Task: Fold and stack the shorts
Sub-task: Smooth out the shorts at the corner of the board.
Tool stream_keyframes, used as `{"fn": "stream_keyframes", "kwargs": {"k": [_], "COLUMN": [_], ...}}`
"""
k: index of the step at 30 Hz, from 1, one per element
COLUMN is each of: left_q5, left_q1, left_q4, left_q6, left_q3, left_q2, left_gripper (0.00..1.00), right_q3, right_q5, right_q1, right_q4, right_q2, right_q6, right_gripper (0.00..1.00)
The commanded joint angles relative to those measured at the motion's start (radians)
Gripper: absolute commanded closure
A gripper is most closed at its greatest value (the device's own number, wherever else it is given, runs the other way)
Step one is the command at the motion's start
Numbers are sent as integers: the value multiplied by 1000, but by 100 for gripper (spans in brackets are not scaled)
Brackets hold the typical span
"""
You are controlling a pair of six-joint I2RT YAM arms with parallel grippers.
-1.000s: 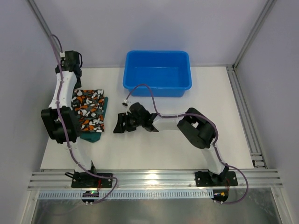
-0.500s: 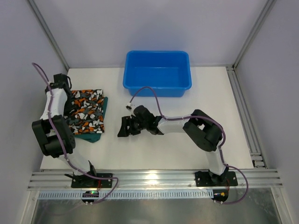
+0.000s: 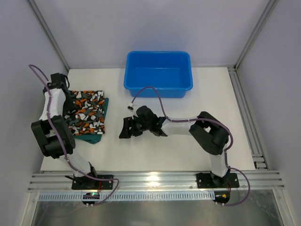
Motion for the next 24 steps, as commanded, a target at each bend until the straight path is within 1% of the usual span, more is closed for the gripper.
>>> {"fn": "stream_keyframes", "kwargs": {"k": [1, 2, 3, 4, 6, 7, 9, 10, 11, 12, 13, 14, 15, 16, 17, 19, 20, 21, 22, 23, 24], "left_q5": [122, 134, 169, 184, 220, 224, 203, 154, 130, 99, 67, 60, 56, 47, 34, 31, 36, 24, 7, -10, -18], "left_q1": [-41, -56, -84, -98, -124, -125, -125, -124, -122, -118, -100, -84, -66, -22, 0, 29, 45, 48, 52, 56, 75], "left_q4": [-27, -31, -37, -40, -48, -66, -77, -79, -80, -80, -79, -82, -82, -74, -71, -39, -4, 4, 4, 4, 9], "left_q6": [10, 10, 7, 7, 10, 7, -2, -7, -10, -15, -31, -42, -56, -91, -106, -134, -137, -133, -128, -124, -117], "left_q3": [96, 102, 111, 115, 113, 109, 92, 70, 61, 55, 49, 46, 46, 38, 33, 10, 1, 0, 6, 10, 15], "left_q2": [-58, -72, -91, -98, -92, -83, -72, -75, -82, -92, -113, -124, -136, -168, -184, -223, -254, -262, -263, -260, -254], "left_gripper": [67, 61, 58, 52, 49, 49, 49, 50, 50, 50, 50, 50, 51, 54, 55, 53, 53, 53, 56, 62, 72], "right_q3": [0, 2, 2, 2, 16, 34, 134, 183, 282, 331, 382, 467, 509, 598, 643, 706, 730, 737, 746, 779, 801], "right_q5": [15, 18, 19, 20, 34, 43, 78, 78, 68, 68, 77, 87, 103, 103, 97, 49, 37, 29, 19, 11, 3], "right_q1": [6, 4, 4, 4, 3, -2, -8, -20, -27, -31, -36, -40, -40, -40, -40, -42, -40, -40, -40, -40, -40], "right_q4": [4, -1, -10, -12, -36, -59, -140, -162, -180, -211, -222, -227, -233, -234, -234, -192, -153, -71, -41, -20, 0], "right_q2": [-65, -65, -71, -73, -80, -80, -62, -48, -30, -11, 27, 45, 65, 114, 142, 194, 235, 252, 271, 304, 323], "right_q6": [-36, -34, -33, -33, -42, -53, -88, -96, -103, -103, -100, -91, -86, -79, -79, -77, -76, -57, -51, -48, -39], "right_gripper": [30, 30, 30, 30, 30, 30, 30, 30, 30, 30, 30, 30, 30, 30, 32, 38, 53, 60, 66, 73, 75]}}
